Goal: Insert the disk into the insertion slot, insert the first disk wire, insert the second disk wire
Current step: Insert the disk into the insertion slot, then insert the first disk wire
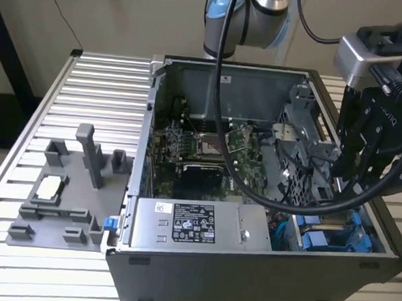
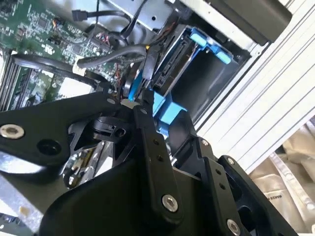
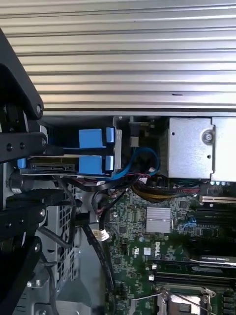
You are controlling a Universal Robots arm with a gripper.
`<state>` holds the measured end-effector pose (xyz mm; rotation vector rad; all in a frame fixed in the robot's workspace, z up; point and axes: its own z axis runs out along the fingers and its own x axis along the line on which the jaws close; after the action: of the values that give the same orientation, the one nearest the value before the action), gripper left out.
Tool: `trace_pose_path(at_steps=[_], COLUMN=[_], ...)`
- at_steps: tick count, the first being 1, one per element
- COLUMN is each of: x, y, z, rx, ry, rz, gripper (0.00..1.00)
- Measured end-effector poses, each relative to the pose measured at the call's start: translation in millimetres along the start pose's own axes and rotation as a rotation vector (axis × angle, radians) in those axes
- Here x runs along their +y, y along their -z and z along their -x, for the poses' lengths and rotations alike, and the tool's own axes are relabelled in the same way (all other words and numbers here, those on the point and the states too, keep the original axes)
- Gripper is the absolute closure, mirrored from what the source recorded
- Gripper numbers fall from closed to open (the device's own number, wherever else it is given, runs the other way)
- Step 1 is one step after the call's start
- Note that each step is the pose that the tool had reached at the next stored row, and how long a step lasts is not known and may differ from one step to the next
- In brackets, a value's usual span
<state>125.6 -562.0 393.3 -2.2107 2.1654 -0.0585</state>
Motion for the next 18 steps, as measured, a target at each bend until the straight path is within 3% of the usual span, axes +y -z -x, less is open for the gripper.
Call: trace_pose_path(at_steps=[4, 6, 7, 10, 14, 18], x=[0.5, 0.7, 0.8, 0.7, 1.1, 2.1], y=[0.0, 0.0, 0.1, 0.3, 0.0, 0.0], z=[0.0, 0.2, 0.3, 0.3, 2.5, 4.3], rx=[-0.0058, -0.0119, -0.0157, -0.0251, -0.0282, -0.0326], ry=[0.007, 0.011, 0.014, 0.039, 0.06, 0.072], rz=[-0.0682, -0.0956, -0.1041, -0.1074, -0.115, -0.1353], gripper=[0.59, 0.59, 0.59, 0.59, 0.59, 0.59])
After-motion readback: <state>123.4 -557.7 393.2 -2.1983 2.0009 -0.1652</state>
